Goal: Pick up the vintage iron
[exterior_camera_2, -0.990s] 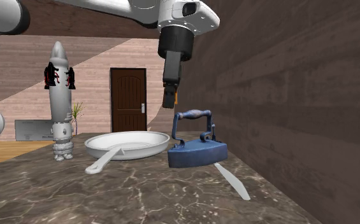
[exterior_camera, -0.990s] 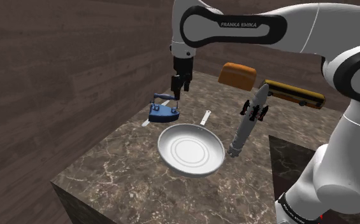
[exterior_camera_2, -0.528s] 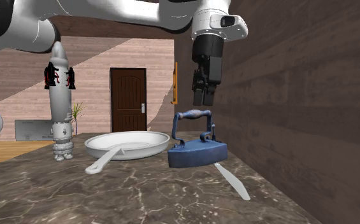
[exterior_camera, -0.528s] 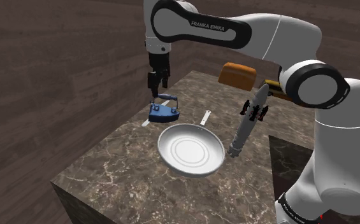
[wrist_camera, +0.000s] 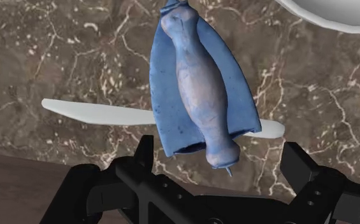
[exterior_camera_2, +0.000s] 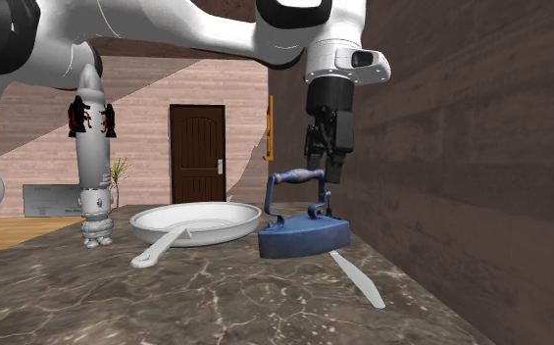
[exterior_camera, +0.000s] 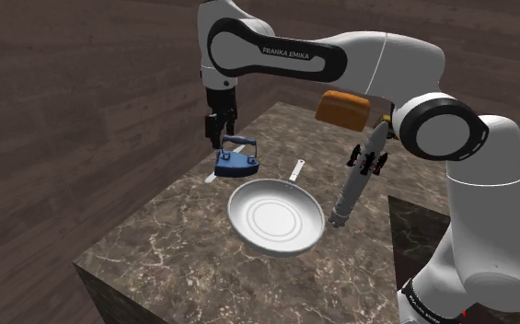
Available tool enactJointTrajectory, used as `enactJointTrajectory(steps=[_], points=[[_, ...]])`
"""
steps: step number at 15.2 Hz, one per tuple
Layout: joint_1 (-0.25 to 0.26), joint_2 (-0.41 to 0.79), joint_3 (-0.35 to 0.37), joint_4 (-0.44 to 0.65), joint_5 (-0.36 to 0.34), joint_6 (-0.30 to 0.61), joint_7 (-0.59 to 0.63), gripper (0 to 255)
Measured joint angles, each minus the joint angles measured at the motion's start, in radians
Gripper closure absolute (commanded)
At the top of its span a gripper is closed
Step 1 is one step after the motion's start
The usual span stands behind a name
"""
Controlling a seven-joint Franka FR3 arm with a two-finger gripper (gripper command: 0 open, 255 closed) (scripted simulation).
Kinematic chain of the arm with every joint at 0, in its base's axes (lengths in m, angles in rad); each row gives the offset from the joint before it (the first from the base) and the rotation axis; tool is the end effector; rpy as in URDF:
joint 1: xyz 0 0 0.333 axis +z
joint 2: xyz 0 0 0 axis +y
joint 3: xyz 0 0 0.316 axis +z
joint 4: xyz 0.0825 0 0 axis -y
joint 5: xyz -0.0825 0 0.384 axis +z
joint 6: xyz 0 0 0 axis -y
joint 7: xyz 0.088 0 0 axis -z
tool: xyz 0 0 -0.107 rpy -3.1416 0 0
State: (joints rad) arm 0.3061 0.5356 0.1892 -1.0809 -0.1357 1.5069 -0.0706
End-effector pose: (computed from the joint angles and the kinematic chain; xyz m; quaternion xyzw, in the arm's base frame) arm 0.6338 0.2845 0.5157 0.9619 0.2678 -0.0458 0.0295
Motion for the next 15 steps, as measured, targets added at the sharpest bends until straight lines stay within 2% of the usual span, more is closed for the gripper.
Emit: enactJointTrajectory(steps=[1,2,12,15], points=[[-0.002,-0.007,0.000,-0.022,0.001,0.014,0.001,0],[-0.003,-0.010,0.001,-0.033,0.001,0.022,0.002,255],[-0.003,-0.013,0.001,-0.042,0.002,0.029,0.002,255],[0.002,0.003,0.000,0.013,0.000,-0.009,0.001,255]])
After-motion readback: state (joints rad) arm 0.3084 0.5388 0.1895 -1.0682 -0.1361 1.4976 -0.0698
